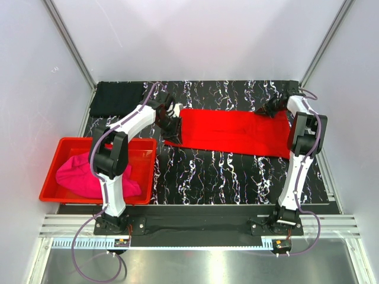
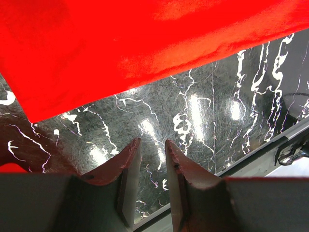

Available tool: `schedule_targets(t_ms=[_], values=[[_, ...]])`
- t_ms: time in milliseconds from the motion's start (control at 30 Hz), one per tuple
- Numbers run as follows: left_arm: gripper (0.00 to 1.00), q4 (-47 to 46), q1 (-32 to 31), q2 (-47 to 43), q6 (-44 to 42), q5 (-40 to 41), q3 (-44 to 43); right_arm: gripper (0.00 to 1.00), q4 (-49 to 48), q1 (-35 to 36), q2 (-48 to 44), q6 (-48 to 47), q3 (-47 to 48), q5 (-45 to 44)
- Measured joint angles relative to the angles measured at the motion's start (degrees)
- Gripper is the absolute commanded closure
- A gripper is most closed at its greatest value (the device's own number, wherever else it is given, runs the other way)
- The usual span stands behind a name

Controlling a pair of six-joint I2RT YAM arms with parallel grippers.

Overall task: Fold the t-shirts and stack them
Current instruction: Fold the tshirt

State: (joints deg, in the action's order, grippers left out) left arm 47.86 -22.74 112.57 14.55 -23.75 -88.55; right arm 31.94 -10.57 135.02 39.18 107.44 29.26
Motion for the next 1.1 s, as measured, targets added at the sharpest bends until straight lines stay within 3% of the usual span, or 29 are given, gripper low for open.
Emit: schedule_targets(t_ms=[67, 100, 133, 367, 567, 733, 900, 1100], values=[[0.69, 0.0, 0.04, 0.0, 0.02, 0.0, 0.02, 0.77, 0.68, 0.07, 0.42, -0.15, 0.74, 0.35], [0.68, 0.0, 0.07, 0.0, 0.02, 0.0, 0.04, 0.64, 1.01, 0.09, 0.57, -0.33, 1.18, 0.39], [0.69, 0.0, 0.09, 0.0, 0.02, 0.0, 0.09, 0.61, 1.18, 0.09, 0.66, -0.31, 1.44, 0.39], [0.69, -0.04, 0.15, 0.0, 0.09, 0.07, 0.09, 0.5, 5.4, 0.09, 0.33, -3.91, 3.21, -0.44], [0.68, -0.2, 0.15, 0.0, 0.48, 1.29, 0.04, 0.43, 10.99, 0.07, -6.93, -5.53, -1.57, -9.05], [0.55, -0.52, 0.15, -0.13, 1.03, 4.5, -0.28, 0.01, 18.73, 0.09, -14.51, -3.06, -3.41, -18.71], [0.48, -1.9, 0.15, -2.34, 1.95, 8.04, -0.24, 0.0, 21.49, 0.2, -21.18, 3.45, -11.32, -22.36], [0.46, -2.84, 0.15, -5.6, 1.99, 11.08, -0.24, 0.0, 21.66, 0.72, -17.79, 9.57, -14.19, -24.37]])
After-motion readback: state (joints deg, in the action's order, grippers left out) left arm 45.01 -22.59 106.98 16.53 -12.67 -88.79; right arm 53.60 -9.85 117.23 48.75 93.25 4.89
